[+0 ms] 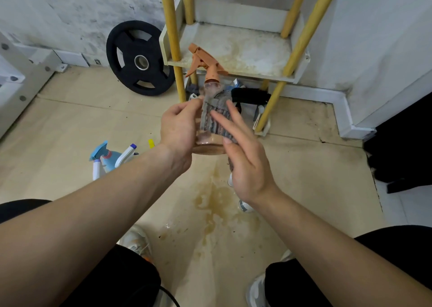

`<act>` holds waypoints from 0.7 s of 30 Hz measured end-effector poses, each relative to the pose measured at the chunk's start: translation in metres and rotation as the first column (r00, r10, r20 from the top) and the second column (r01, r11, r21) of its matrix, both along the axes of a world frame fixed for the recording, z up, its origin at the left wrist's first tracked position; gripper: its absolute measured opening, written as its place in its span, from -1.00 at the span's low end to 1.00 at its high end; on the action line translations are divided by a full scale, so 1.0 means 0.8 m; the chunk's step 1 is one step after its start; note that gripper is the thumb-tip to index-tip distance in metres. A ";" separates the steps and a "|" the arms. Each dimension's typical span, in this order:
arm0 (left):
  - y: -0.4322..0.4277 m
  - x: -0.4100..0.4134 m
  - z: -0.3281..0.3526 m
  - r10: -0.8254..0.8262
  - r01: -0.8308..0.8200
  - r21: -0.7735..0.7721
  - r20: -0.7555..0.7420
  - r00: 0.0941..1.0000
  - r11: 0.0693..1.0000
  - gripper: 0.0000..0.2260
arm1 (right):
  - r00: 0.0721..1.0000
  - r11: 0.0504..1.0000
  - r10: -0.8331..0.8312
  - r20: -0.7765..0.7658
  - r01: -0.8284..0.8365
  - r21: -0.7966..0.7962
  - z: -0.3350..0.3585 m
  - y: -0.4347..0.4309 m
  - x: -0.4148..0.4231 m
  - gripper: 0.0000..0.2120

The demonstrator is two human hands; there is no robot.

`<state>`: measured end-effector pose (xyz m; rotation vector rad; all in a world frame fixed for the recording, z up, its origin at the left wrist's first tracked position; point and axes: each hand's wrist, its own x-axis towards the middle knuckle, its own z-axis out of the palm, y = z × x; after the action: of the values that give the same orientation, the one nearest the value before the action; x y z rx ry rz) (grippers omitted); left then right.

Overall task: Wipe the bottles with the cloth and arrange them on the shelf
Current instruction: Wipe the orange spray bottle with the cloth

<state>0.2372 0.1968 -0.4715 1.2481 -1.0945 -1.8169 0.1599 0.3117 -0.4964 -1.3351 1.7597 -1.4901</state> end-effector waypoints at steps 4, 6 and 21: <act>0.000 0.001 0.006 -0.009 0.009 -0.012 0.030 1.000 1.000 -0.69 | 0.969 0.999 -0.011 0.249 0.023 -0.043 -0.003 -0.005 0.006 -0.59; 0.000 0.002 0.008 -0.048 0.049 -0.011 0.056 0.997 0.999 -0.77 | 0.899 0.994 -0.082 0.429 0.103 -0.025 0.001 -0.012 0.004 -0.63; -0.023 0.022 -0.002 -0.307 0.710 -0.617 0.641 0.704 0.340 -0.13 | 0.510 0.921 -0.387 0.768 0.246 0.302 0.031 -0.012 -0.061 -0.56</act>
<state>0.2549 0.1787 -0.4728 0.6557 -2.5080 -1.0090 0.1107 0.3019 -0.4719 -0.0894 1.4361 -1.7107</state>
